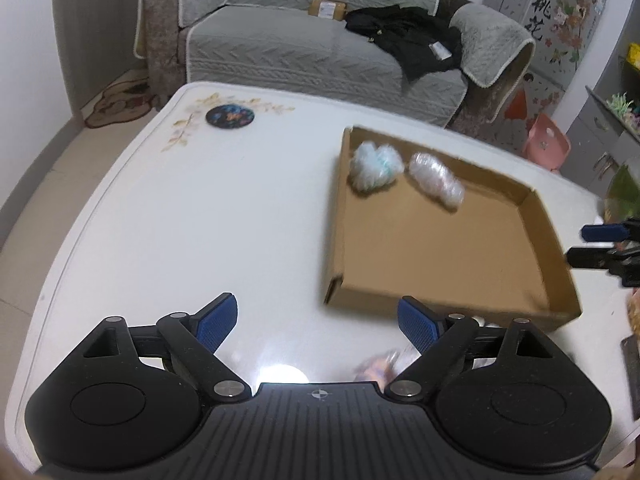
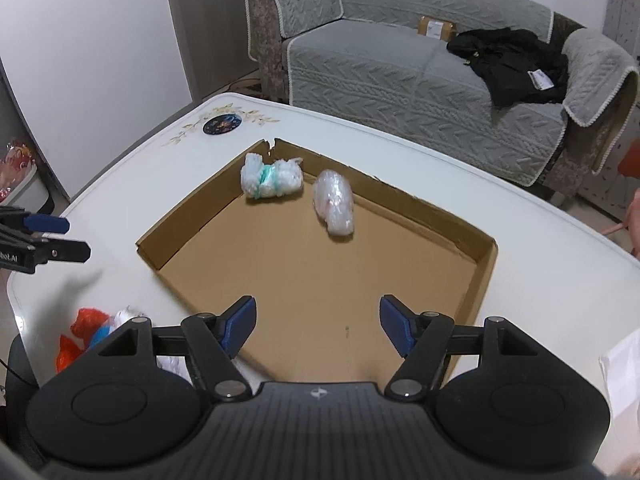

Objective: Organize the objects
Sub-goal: 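Grasp the orange bag with left gripper while right grasps grey sock bundle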

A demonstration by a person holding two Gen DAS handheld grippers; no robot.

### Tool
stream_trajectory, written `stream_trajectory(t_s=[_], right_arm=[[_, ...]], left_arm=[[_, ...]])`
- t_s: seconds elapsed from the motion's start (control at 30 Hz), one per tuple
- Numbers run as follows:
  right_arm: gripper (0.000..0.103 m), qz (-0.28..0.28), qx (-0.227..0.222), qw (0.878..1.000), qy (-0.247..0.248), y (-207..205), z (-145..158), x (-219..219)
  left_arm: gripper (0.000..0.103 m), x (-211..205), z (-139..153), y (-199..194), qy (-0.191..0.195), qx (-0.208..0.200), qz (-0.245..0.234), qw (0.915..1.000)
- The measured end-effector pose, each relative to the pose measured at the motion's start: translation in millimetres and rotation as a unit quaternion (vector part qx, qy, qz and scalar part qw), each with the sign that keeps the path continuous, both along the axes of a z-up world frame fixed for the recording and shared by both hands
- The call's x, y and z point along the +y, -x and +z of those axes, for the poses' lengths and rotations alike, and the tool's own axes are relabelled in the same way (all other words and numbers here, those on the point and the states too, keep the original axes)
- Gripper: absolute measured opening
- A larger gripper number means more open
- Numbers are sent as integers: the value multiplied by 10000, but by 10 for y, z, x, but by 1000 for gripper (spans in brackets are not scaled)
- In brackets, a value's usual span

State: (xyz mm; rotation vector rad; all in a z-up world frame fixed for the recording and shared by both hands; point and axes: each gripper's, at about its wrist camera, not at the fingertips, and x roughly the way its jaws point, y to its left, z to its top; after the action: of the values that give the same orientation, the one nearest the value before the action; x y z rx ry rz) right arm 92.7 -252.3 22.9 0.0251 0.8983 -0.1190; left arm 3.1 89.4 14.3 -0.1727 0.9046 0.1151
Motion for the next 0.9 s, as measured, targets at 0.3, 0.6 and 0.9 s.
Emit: stream_trajectory(t_s=[0.3, 0.6, 0.9], right_arm=[[68, -57, 50, 9999, -154, 386, -204, 9], [74, -233, 373, 9978, -499, 801, -593, -17], [71, -333, 547, 9949, -782, 841, -858, -42]], left_arm=[[91, 19, -324, 244, 141, 244, -5, 9996], [92, -3, -571, 416, 206, 423, -169, 9987], [92, 13, -743, 338, 170, 546, -226, 9981]])
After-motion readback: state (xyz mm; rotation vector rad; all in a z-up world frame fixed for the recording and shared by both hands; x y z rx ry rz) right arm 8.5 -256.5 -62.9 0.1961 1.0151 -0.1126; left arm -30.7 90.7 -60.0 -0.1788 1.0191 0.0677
